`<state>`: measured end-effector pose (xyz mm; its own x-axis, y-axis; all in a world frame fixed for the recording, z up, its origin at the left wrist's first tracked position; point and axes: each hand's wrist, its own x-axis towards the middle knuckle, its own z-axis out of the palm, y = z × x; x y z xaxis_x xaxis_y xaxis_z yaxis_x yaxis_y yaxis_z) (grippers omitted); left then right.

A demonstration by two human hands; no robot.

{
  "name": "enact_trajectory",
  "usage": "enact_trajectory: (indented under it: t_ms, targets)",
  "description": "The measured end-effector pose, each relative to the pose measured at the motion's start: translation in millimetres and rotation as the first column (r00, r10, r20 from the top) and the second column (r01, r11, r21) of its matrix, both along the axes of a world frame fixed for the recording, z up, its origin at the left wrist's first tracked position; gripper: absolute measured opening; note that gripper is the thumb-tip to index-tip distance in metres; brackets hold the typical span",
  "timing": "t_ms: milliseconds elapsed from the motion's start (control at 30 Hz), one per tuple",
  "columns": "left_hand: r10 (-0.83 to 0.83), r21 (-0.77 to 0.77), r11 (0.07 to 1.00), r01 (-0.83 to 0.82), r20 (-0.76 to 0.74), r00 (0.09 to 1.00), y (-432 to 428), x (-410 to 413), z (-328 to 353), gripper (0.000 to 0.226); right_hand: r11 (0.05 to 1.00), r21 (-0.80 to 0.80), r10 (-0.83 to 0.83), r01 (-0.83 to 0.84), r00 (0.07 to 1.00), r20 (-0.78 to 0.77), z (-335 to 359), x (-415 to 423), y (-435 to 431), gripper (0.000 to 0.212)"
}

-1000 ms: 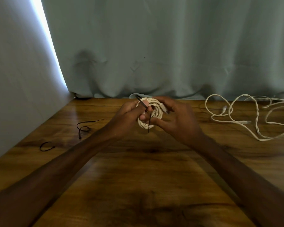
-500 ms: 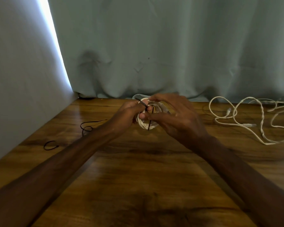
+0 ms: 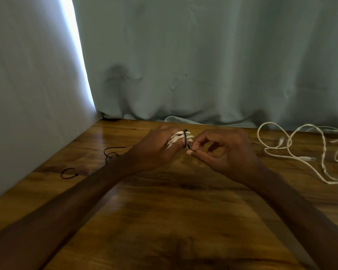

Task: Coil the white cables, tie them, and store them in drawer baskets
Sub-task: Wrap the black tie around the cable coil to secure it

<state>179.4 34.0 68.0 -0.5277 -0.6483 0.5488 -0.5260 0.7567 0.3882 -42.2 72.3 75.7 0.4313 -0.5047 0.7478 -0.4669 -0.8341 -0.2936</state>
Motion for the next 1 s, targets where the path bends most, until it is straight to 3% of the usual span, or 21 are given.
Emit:
enact_trajectory:
  t_ms: [233,367,467,600,867,1000]
  targets:
    - [0.086,-0.108,0.992,-0.072,0.132,0.987,-0.4,3.1,-1.5,0.006,0.983,0.181,-0.021,0.013,0.999,0.042,2.8,1.1,3.6,0.014]
    - [0.173,-0.12,0.981,-0.152,0.188,0.967,-4.0,3.5,-3.1,0.026,0.932,0.359,0.0,-0.054,0.989,0.149,5.9,1.7,4.7,0.018]
    - [0.184,-0.116,0.979,-0.169,0.132,0.974,-3.2,5.5,-3.2,0.028,0.899,0.418,0.047,-0.13,0.978,0.205,9.1,2.6,6.8,0.019]
    - [0.148,-0.116,0.984,-0.139,0.08,0.986,-3.3,6.1,-3.9,0.011,0.901,0.42,0.07,-0.11,0.991,0.11,7.9,5.6,10.6,0.017]
    - [0.104,0.039,0.994,-0.102,-0.065,0.992,5.2,3.7,1.9,0.023,0.872,0.451,0.168,-0.19,0.982,0.088,2.9,11.8,10.3,0.016]
    - [0.092,0.048,0.995,-0.09,-0.041,0.995,3.8,0.1,-1.4,0.028,0.845,0.495,0.153,-0.202,0.979,0.137,1.7,14.0,12.0,0.017]
